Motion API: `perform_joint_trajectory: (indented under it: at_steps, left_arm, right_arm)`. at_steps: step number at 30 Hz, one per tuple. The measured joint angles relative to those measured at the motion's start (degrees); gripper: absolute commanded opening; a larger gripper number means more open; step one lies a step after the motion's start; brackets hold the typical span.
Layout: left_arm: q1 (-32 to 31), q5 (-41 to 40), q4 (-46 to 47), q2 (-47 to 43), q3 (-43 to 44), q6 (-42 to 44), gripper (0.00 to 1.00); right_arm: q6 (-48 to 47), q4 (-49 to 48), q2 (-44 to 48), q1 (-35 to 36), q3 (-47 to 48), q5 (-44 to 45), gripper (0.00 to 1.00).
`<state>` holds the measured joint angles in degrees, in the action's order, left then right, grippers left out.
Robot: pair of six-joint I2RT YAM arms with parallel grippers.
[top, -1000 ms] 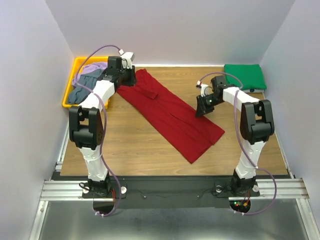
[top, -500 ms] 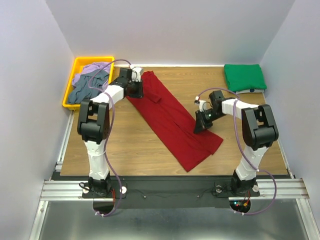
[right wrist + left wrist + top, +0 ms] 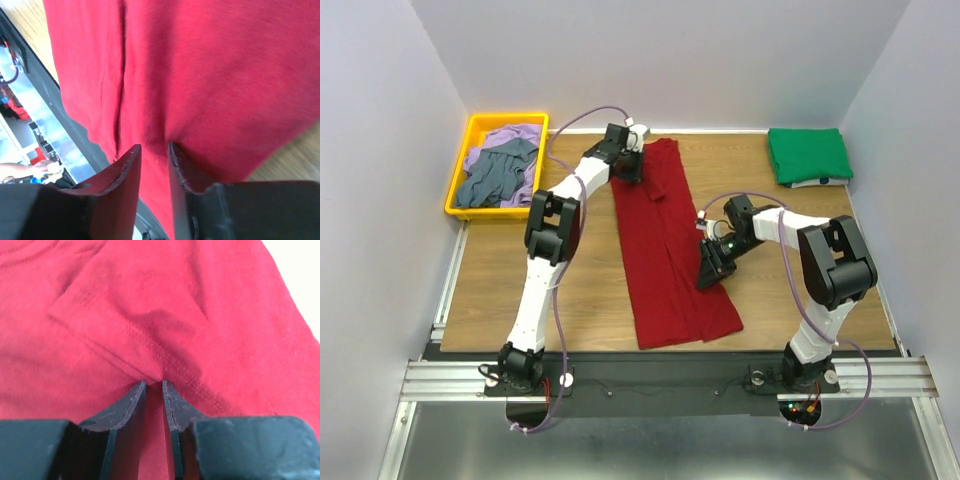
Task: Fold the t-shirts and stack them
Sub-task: Fold the tshirt
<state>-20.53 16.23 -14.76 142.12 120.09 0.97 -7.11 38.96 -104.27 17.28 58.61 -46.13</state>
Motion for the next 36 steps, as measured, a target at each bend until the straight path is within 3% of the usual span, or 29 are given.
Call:
perform_joint_trajectory:
  at_steps: [5, 11, 15, 20, 25, 30, 36]
  left_arm:
    - [-1.25, -1.11, -1.11, 6.21, 10.45, 1.79, 0.33]
    - [-0.83, -2.14, -0.39, 6.27, 10.73, 4.74, 0.34]
    - [-0.59, -1.05, 0.04, 2.34, 6.14, 4.52, 0.36]
    - [-0.26, 2.97, 1.07, -11.67, -8.9, 2.32, 0.36]
    - [-0.33, 6.82, 3.69, -20.85, -17.25, -0.44, 0.35]
    - [-0.35, 8.68, 5.03, -19.91, -20.39, -2.45, 0.34]
    - [-0.74, 9.31, 5.53, -12.28, -20.28, -4.5, 0.33]
  right_arm:
    - [0.09, 0.9, 0.0, 0.0, 4.61, 1.14, 0.38]
    - [0.13, -0.74, 0.0, -0.02, 9.9, 2.45, 0.34]
    - [0.81, -1.75, -0.28, -0.02, 9.92, 2.38, 0.33]
    - [2.49, -5.03, -1.88, 0.0, 9.81, 2.16, 0.32]
    - [4.55, -7.96, -5.62, 0.07, 9.79, 1.81, 0.31]
    - [7.23, -10.4, -7.52, 0.07, 8.83, -0.2, 0.31]
    - [10.97, -13.11, -9.73, 0.07, 8.83, -1.9, 0.3]
